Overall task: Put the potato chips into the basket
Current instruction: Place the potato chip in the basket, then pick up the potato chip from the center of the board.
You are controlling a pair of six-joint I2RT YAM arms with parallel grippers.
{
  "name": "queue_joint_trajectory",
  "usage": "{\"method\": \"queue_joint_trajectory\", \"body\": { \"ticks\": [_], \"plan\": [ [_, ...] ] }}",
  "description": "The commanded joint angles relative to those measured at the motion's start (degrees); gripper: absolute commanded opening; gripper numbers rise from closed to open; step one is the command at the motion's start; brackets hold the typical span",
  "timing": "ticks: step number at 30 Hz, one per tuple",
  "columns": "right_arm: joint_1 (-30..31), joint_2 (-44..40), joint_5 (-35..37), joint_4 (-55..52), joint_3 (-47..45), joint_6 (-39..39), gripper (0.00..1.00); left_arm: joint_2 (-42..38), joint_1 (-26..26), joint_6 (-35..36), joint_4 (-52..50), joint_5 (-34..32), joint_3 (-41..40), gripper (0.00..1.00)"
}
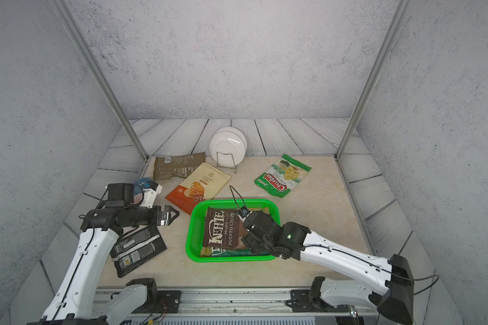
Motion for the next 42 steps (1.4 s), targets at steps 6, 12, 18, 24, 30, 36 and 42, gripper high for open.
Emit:
{"method": "queue_joint_trajectory", "body": {
  "ticks": [6,12,18,24,30,36,42],
  "plan": [
    [-18.98,-1.11,-10.7,0.25,6.92,11.6,0.79,-3.16,0.57,3.22,1.13,4.36,-1.93,0.99],
    [-27.67,11.0,-2.92,-3.15,16.14,6.12,0.79,-3.01,0.57,3.78,1.2,4.23,-2.08,0.98],
    [-34.79,26.46,-7.27,-0.94,24.7,0.61,0.8,-2.46,0.54,5.09,0.88,5.19,-2.29,0.99],
    [-36.58,42.52,-6.7,-6.55,38.67,-4.88,0.81,-2.98,0.52,5.8,0.72,5.37,-2.42,0.98],
    [-36.73,56.14,-6.14,-13.1,50.43,-9.21,0.82,-2.04,0.59,5.98,0.75,5.67,-2.3,0.99],
    [-36.68,63.25,-5.04,-14.11,55.59,-12.09,0.83,-2.59,0.58,5.96,1.05,4.98,-2.49,0.98],
    [-36.82,69.99,-2.69,-16.84,61.32,-13.38,0.85,-2.28,0.55,5.91,0.91,5.03,-2.4,0.98]
  ]
}}
